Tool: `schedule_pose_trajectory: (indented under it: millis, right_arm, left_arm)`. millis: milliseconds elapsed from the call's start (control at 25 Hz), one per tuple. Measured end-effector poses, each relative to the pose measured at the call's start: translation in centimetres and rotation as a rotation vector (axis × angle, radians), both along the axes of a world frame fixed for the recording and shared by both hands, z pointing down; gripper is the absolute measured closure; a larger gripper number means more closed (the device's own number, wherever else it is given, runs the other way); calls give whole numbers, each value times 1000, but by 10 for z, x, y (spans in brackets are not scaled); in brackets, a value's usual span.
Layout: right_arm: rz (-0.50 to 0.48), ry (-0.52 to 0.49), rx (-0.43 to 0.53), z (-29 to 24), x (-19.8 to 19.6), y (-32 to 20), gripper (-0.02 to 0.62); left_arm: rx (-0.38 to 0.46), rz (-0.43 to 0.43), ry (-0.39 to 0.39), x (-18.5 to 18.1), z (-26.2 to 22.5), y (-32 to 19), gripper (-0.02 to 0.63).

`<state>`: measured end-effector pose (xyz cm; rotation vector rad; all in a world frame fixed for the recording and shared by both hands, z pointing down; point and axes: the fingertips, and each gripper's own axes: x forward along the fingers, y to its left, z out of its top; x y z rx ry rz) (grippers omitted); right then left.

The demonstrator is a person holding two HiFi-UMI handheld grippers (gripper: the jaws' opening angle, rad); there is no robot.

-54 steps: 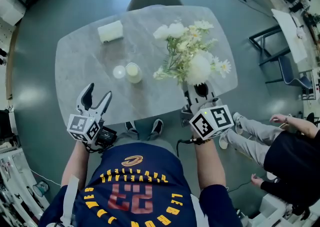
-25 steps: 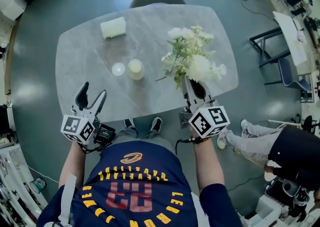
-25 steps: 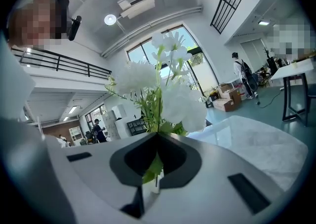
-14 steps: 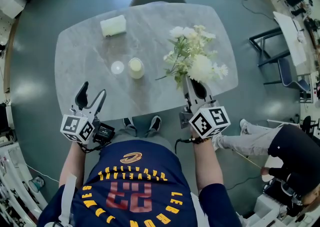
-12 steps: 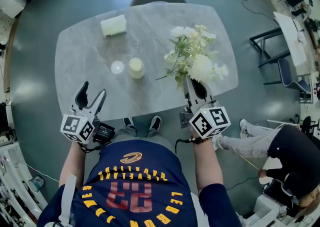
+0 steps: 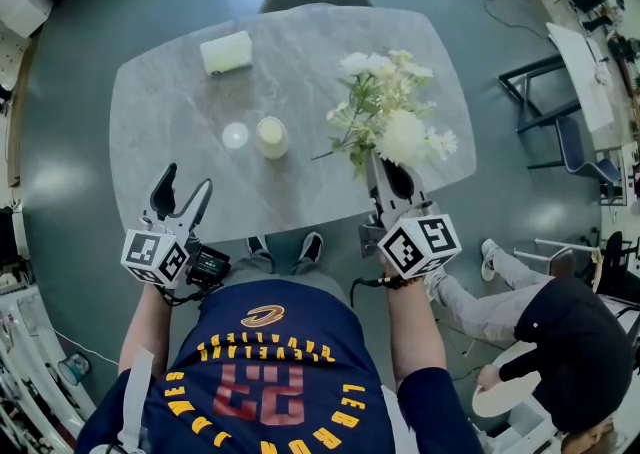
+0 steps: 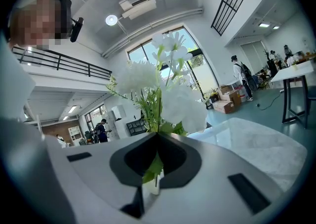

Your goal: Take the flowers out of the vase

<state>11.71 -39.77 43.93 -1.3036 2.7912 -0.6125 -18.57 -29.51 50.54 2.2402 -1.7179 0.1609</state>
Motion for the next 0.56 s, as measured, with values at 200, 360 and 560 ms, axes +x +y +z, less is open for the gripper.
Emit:
schedule_pose_trajectory:
  millis: [200,360,560]
  right_arm:
    - [2,4,3,-1,1,0,584]
    - [0,2,9,-2,2,-1,584]
    - [-1,9,16,-5,2,-2,584]
  left_arm:
    - [0,1,3,2,1,0,273]
    - [-4,3,2,4,2,0,273]
    - [-6,4,0,3,2,-2,273]
